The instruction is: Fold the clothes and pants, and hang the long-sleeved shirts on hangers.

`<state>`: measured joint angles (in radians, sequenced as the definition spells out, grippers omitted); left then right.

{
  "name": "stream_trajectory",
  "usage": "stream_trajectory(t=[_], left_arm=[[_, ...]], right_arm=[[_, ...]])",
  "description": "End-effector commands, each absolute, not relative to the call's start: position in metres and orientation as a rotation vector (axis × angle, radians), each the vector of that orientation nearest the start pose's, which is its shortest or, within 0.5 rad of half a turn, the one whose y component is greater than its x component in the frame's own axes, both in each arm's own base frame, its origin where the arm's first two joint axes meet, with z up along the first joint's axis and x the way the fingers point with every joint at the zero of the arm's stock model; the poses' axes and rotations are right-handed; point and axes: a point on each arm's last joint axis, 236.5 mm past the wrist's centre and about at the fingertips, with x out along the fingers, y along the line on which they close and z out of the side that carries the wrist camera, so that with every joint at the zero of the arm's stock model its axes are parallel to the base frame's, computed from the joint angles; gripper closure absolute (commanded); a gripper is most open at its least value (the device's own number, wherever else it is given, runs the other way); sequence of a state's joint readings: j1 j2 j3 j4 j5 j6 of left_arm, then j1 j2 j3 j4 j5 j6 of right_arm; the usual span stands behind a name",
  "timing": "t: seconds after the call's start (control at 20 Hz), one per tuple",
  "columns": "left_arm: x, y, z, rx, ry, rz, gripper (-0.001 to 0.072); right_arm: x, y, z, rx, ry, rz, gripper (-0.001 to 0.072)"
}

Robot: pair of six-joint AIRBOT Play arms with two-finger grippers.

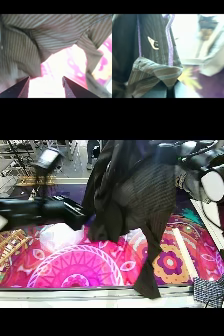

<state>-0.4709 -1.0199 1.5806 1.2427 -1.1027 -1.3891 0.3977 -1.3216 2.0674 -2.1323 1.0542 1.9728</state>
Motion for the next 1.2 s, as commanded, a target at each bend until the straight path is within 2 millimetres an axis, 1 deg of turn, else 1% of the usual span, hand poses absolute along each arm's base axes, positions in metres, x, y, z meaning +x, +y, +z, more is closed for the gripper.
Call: stream_trajectory(t=[0.0,0.05,0.1,0.15,0.2,0.25,0.3,0.35,0.45,0.5,0.55,0.6,0.65,0.75,0.85,0.95,1.0,1.05,1.15], left_arm=[[0.315,-0.189,0.348,0.113,0.396,-0.621,0.0263],[0.315,-0.173,0.355,0.125,0.373,-0.575,0.0264],[0.316,-0.159,0.359,0.135,0.360,-0.531,0.0264],[0.317,-0.145,0.361,0.144,0.356,-0.489,0.0265],[0.318,-0.130,0.362,0.154,0.359,-0.443,0.0273],[0.321,-0.115,0.360,0.161,0.369,-0.398,0.0315],[0.324,-0.103,0.359,0.165,0.376,-0.358,0.0363],[0.328,-0.089,0.357,0.170,0.383,-0.314,0.0363],[0.335,-0.063,0.355,0.182,0.396,-0.228,0.0362],[0.338,-0.051,0.354,0.187,0.402,-0.192,0.0362],[0.340,-0.042,0.353,0.183,0.406,-0.163,0.0362],[0.341,-0.035,0.353,0.178,0.409,-0.143,0.0362],[0.342,-0.030,0.352,0.174,0.411,-0.129,0.0362],[0.344,-0.027,0.350,0.141,0.420,-0.112,0.0362],[0.346,-0.027,0.348,0.113,0.427,-0.108,0.0362],[0.346,-0.027,0.348,0.113,0.429,-0.107,0.0362],[0.347,-0.027,0.347,0.112,0.431,-0.107,0.0362],[0.348,-0.028,0.346,0.111,0.433,-0.110,0.0362],[0.349,-0.029,0.345,0.084,0.437,-0.111,0.0362]], right_arm=[[0.451,-0.049,0.397,0.050,0.292,-0.425,0.0680],[0.436,-0.091,0.383,0.024,0.368,-0.533,0.0680],[0.414,-0.132,0.369,-0.020,0.465,-0.637,0.0680],[0.382,-0.175,0.355,-0.050,0.575,-0.757,0.0680],[0.346,-0.212,0.346,-0.068,0.672,-0.868,0.0680],[0.312,-0.243,0.344,-0.066,0.732,-0.971,0.0680],[0.282,-0.270,0.346,-0.055,0.763,-1.063,0.0680],[0.252,-0.296,0.353,-0.029,0.755,-1.163,0.0681],[0.206,-0.337,0.375,0.001,0.671,-1.312,0.0681],[0.190,-0.354,0.392,-0.012,0.603,-1.366,0.0681],[0.181,-0.366,0.409,-0.037,0.528,-1.403,0.0681],[0.176,-0.377,0.432,-0.070,0.424,-1.428,0.0681],[0.174,-0.384,0.453,-0.112,0.328,-1.438,0.0681],[0.175,-0.395,0.490,-0.221,0.187,-1.436,0.0681],[0.173,-0.410,0.511,-0.274,0.074,-1.443,0.0681],[0.167,-0.428,0.523,-0.286,-0.036,-1.453,0.0681],[0.163,-0.438,0.524,-0.283,-0.067,-1.459,0.0681],[0.159,-0.449,0.521,-0.286,-0.077,-1.470,0.0681],[0.150,-0.471,0.510,-0.283,-0.065,-1.495,0.0680]])
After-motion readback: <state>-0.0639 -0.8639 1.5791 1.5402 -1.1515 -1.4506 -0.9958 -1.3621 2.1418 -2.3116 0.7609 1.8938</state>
